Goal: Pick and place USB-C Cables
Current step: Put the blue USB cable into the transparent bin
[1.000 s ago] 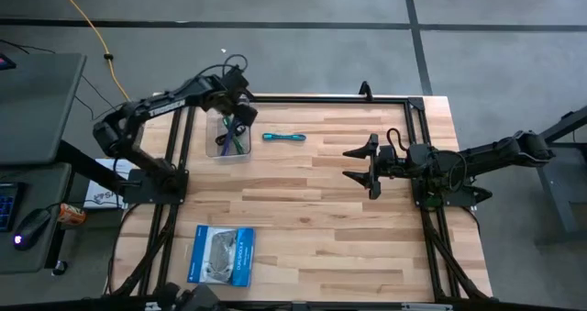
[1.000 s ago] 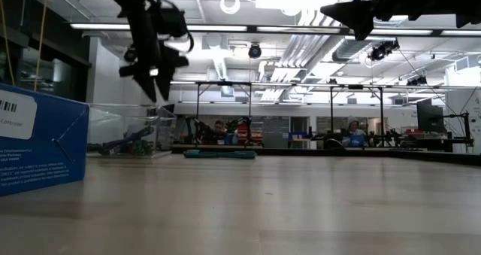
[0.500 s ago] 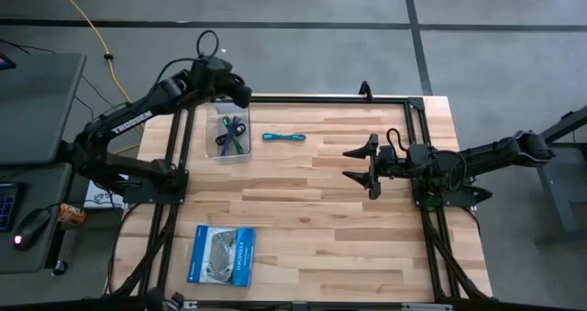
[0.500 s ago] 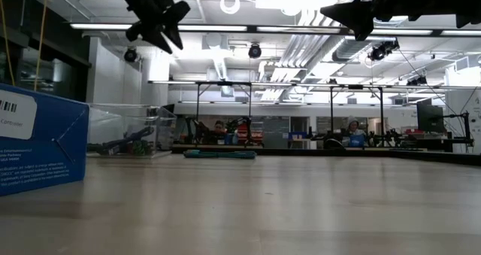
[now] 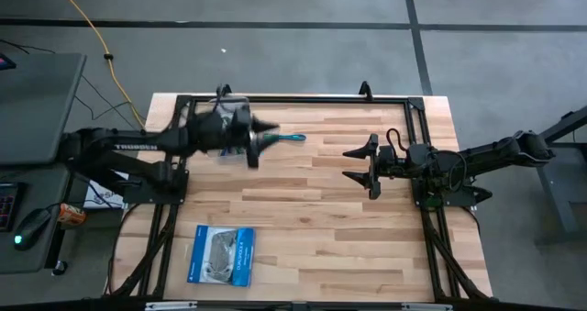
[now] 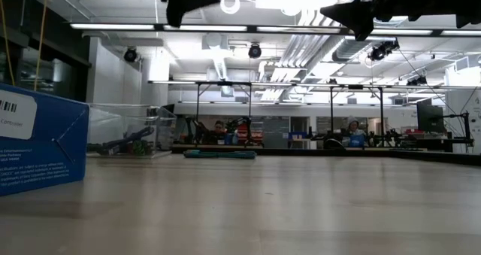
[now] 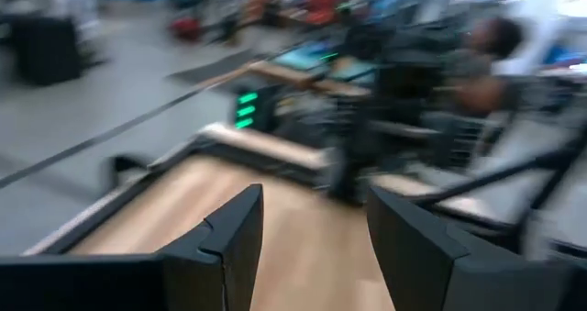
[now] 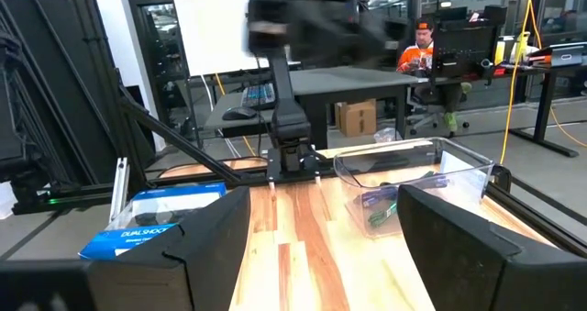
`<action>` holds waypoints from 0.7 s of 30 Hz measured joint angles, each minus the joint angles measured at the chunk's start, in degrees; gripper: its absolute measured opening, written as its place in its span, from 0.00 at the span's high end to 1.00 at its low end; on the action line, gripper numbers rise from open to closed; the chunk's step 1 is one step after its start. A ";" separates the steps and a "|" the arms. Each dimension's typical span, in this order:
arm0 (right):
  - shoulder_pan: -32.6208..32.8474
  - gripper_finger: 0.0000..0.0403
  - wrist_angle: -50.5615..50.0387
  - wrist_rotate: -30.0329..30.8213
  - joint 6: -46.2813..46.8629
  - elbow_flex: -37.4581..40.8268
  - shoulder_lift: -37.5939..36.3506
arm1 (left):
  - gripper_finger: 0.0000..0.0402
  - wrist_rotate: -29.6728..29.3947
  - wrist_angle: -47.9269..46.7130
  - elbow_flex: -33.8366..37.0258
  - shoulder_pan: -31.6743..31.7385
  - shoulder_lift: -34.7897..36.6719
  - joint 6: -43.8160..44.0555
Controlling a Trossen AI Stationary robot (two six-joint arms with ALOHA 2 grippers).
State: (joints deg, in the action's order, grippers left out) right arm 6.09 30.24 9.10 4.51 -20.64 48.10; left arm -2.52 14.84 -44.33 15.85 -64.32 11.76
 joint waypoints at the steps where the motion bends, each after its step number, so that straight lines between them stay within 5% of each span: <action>1: 0.00 0.33 0.00 0.00 0.00 0.00 0.00 | 0.57 0.00 2.62 1.10 -2.44 0.02 -0.29; 8: 0.00 0.33 0.03 0.00 -0.02 0.00 0.00 | 0.57 -3.52 11.28 3.55 -19.12 0.02 -5.79; 13: 0.00 0.33 0.99 -0.02 0.00 -0.02 0.00 | 0.57 -18.57 11.15 3.53 -29.12 -0.75 -14.23; 16: 0.02 0.33 1.12 -0.32 0.00 -0.02 0.00 | 0.57 -25.94 11.30 4.47 -31.61 -1.40 -16.69; 21: 0.02 0.33 1.29 -0.35 0.00 -0.02 0.00 | 0.57 -26.37 13.41 8.90 -28.42 -1.62 -16.34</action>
State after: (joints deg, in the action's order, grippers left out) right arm 6.11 31.53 8.75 4.51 -20.67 48.10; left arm -28.89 28.25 -35.43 -12.58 -65.94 -4.58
